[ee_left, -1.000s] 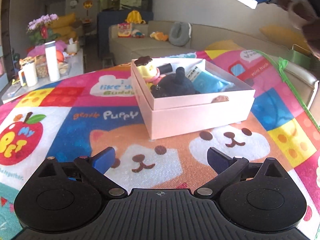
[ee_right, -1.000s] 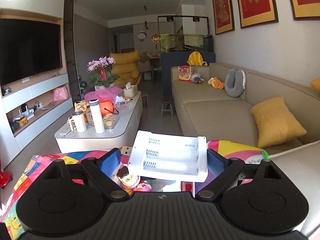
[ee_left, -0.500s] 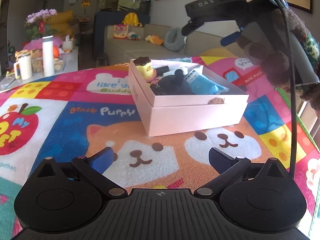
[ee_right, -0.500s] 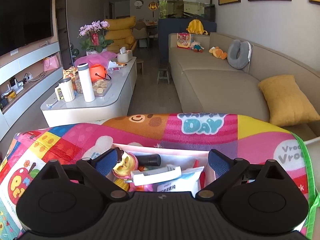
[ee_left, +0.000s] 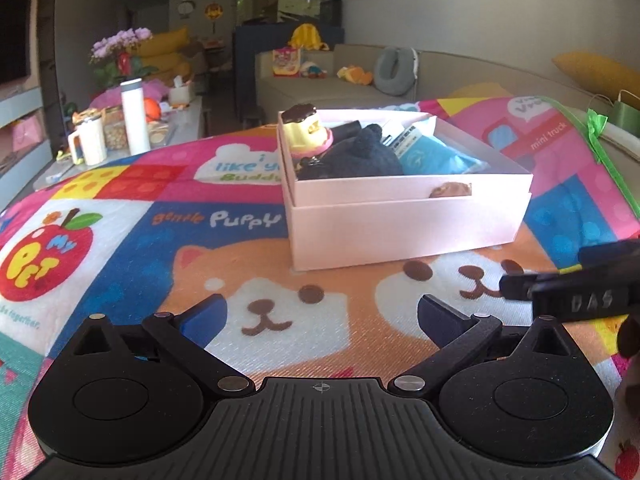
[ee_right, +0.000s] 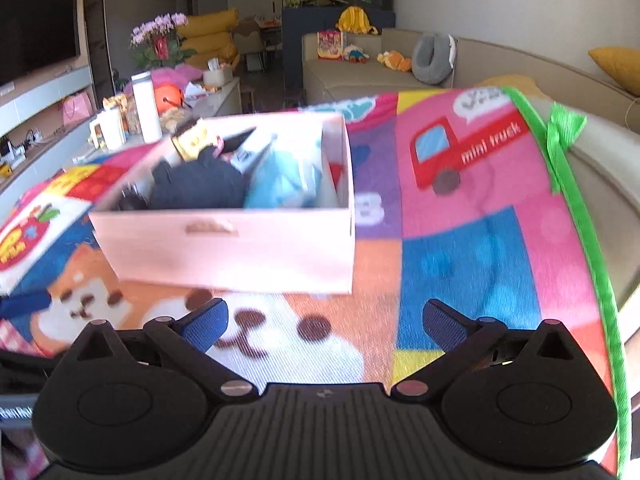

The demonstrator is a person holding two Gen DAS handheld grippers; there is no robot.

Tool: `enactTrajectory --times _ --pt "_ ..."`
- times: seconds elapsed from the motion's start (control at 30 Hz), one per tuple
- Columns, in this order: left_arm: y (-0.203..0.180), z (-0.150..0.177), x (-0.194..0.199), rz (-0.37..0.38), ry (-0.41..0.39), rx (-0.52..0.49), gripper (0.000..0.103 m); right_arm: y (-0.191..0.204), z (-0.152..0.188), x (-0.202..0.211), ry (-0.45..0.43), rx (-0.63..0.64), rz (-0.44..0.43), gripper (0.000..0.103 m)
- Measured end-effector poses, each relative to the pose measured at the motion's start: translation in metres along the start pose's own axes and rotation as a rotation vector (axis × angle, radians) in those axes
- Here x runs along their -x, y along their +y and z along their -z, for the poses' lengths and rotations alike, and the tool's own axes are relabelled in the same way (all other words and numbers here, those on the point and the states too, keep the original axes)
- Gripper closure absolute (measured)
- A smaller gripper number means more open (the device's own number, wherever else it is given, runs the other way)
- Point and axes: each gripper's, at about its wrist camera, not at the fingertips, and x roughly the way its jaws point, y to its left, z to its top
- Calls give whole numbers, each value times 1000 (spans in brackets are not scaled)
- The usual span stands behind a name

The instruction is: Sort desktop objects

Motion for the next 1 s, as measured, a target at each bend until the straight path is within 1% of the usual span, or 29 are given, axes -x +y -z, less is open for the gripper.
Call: enactTrajectory --times 0.03,0.07,0.1,0.17,0.23,0.27,0.3,0.37,0.5,1.0 --pt "-4 -2 -4 -13 12 -2 0 1 5 -6 17 27 5 0" --pt "-7 -4 -9 -29 24 8 0 -2 8 -5 5 22 -10 0" --pt "-9 -5 -14 -48 36 27 0 -5 5 -6 15 11 -22 0" --pt "-9 -8 -23 -95 77 59 0 -4 2 -11 10 66 -27 0" --pt "-11 -8 -26 -118 84 59 0 -7 2 -15 -21 99 -71 0" --pt "-11 -7 -25 -123 83 53 0 -12 2 -16 -27 82 -102 0" --pt "-11 -7 -25 -122 83 55 0 -17 2 -17 -32 61 -123 0" --pt "-10 -7 -25 -118 84 60 0 -21 3 -16 -50 42 -138 0" --pt "-11 -7 -24 -113 85 65 0 -15 2 -16 -49 70 -113 0" --pt "-13 -7 -23 -113 85 65 0 -14 1 -18 -47 63 -119 0"
